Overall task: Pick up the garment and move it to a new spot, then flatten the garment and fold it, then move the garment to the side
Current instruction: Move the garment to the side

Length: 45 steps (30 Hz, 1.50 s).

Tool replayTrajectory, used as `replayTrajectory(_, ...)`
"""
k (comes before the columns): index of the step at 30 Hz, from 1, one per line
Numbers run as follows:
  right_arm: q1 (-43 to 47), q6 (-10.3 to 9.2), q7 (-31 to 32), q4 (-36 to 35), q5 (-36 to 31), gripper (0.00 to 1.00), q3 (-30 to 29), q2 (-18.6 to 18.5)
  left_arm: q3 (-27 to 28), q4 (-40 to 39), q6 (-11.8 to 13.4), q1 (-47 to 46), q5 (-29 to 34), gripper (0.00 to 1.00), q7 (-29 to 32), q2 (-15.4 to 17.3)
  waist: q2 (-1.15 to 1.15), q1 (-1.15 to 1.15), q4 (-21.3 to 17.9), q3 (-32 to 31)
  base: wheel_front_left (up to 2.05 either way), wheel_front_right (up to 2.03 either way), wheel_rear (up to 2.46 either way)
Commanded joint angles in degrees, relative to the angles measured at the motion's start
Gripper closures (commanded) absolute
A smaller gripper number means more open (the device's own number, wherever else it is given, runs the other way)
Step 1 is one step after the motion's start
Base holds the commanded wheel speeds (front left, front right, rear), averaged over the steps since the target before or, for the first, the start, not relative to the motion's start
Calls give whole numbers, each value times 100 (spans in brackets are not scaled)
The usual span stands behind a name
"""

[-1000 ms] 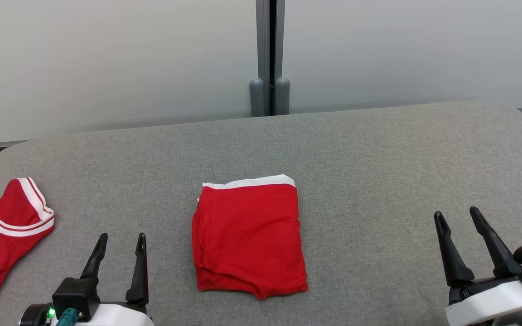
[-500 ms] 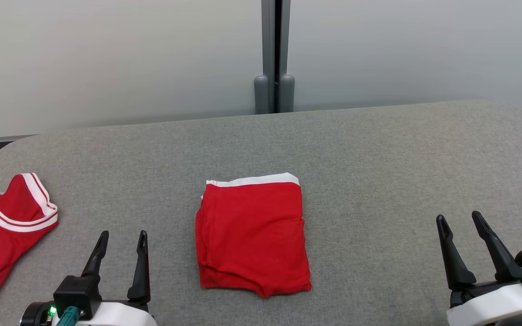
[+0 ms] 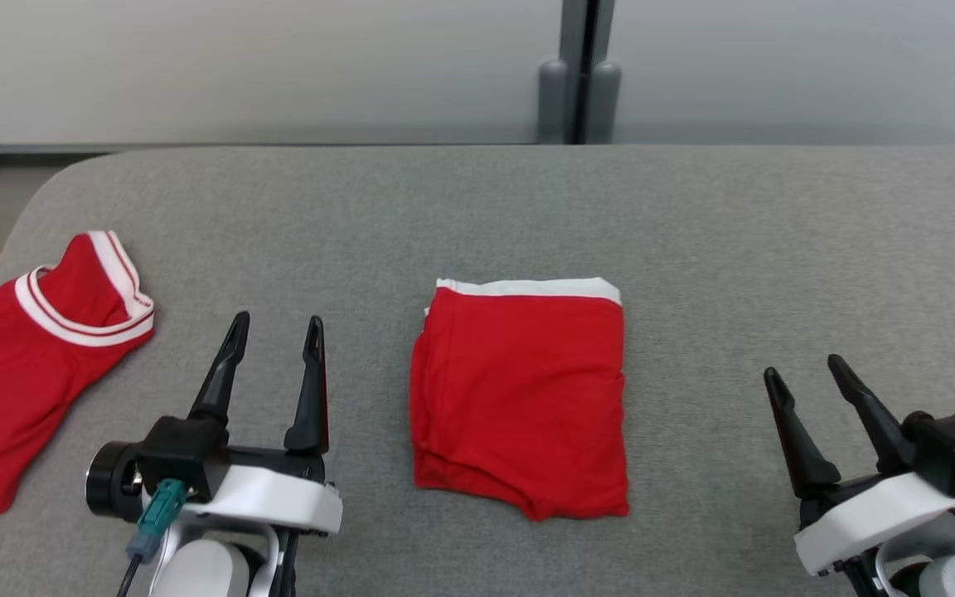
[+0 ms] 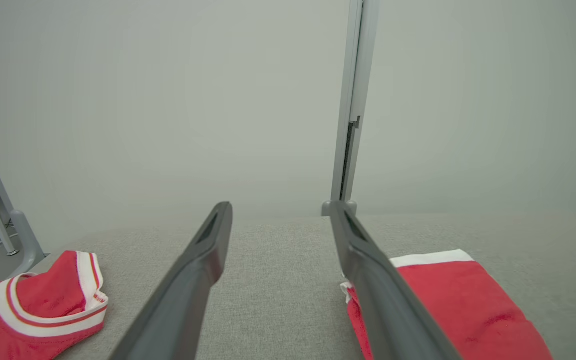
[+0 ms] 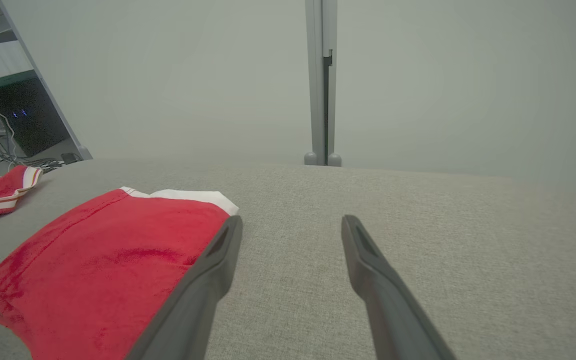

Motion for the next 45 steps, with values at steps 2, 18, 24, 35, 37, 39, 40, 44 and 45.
replayTrajectory(2, -225, 16, 32, 212, 81, 0, 234, -55, -48, 95, -5, -257, 10, 0, -102, -54, 0, 0, 539, 505, 0, 0, 0)
replayTrajectory(18, -1183, 17, 34, 2282, 853, 100, 1630, 66, -169, 256, 30, -811, -58, 0, -330, -270, 0, 0, 1099, 905, 0, 0, 0)
replayTrajectory(24, -1347, 2, -211, 2364, 1031, 100, 1804, -121, -50, 178, -13, -697, 72, 0, -331, -257, 0, 0, 693, 851, 0, 0, 0)
replayTrajectory(35, -1926, 2, -463, 2482, 1256, 100, 2546, -645, -36, 16, -96, -912, 335, 0, -326, -63, 0, 0, -804, 1024, 0, 0, 0)
replayTrajectory(37, -2039, 2, -490, 2500, 1276, 100, 2628, -728, -48, -20, -98, -950, 366, 0, -324, -37, 0, 0, -943, 1080, 0, 0, 0)
replayTrajectory(39, -2262, 4, -536, 2559, 1309, 100, 2794, -915, -84, -103, -111, -1041, 423, 0, -279, 9, 0, 0, -1180, 1211, 0, 0, 0)
replayTrajectory(40, -2398, 4, -559, 2579, 1329, 100, 2878, -1024, -106, -155, -117, -1092, 449, 0, -234, 33, 0, 0, -1293, 1295, 0, 0, 0)
replayTrajectory(44, -2889, 4, -623, 2771, 1468, 100, 3146, -1567, -232, -357, -171, -1365, 594, 0, -64, 121, 0, 0, -1555, 1695, 0, 0, 0)
replayTrajectory(45, -3003, 4, -651, 2829, 1487, 100, 3208, -1713, -257, -390, -188, -1446, 619, 0, -46, 138, 0, 0, -1585, 1784, 0, 0, 0)
